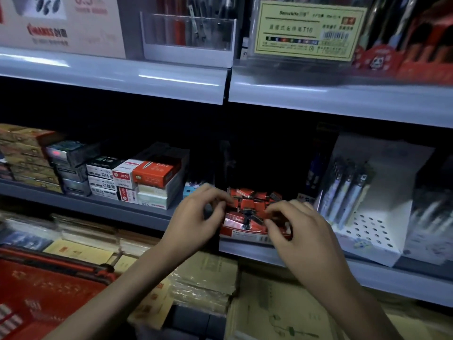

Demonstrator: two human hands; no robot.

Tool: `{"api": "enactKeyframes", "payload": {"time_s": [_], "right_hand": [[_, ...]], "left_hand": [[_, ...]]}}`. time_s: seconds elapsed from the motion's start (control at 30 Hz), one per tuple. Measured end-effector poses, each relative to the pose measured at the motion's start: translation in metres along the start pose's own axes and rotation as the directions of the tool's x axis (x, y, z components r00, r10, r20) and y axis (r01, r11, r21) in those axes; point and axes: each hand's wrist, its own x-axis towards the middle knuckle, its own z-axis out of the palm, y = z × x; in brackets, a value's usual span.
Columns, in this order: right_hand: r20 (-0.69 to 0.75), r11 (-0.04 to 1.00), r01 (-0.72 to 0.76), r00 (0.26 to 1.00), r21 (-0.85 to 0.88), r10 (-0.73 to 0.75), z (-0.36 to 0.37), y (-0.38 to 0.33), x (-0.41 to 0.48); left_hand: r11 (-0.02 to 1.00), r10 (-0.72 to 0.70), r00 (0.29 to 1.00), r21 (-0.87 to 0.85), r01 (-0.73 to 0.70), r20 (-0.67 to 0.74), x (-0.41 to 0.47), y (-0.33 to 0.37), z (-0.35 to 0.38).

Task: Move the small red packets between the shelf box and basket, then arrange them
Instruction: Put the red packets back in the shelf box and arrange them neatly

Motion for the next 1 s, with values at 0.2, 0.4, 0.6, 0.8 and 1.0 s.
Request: {"api": "enactKeyframes", "payload": {"time_s": [0.2, 0.4, 0.6, 0.8, 1.0], "right_hand": [[-0.027, 0.997, -0.072, 0.997, 0.005, 0.072, 0.015, -0.003, 0.059], [0.089, 0.969, -0.191, 0.974, -0.156, 0.207, 0.036, -0.008, 0.097], [0.25, 0.912, -0.334, 0.886, -0.237, 0.39, 0.049, 0.003, 0.116], [0.24, 0.939, -0.248, 0.922, -0.237, 0.304, 0.052, 0.002, 0.116], [0.172, 0.978, -0.141, 0.978, 0.156, 0.114, 0.049, 0.001, 0.117]], "left_hand": [[0.999, -0.022, 0.998, 0.03, 0.024, -0.056, 0.03, -0.011, 0.016], [0.999, -0.035, 0.995, 0.006, 0.036, -0.091, 0.026, -0.034, 0.015], [0.994, -0.088, 0.99, -0.067, 0.081, -0.113, 0.023, -0.046, 0.019], [0.968, -0.167, 0.975, -0.214, 0.133, -0.15, 0.032, -0.039, 0.022], [0.95, -0.224, 0.968, -0.249, 0.191, -0.11, 0.034, -0.037, 0.021]]}}
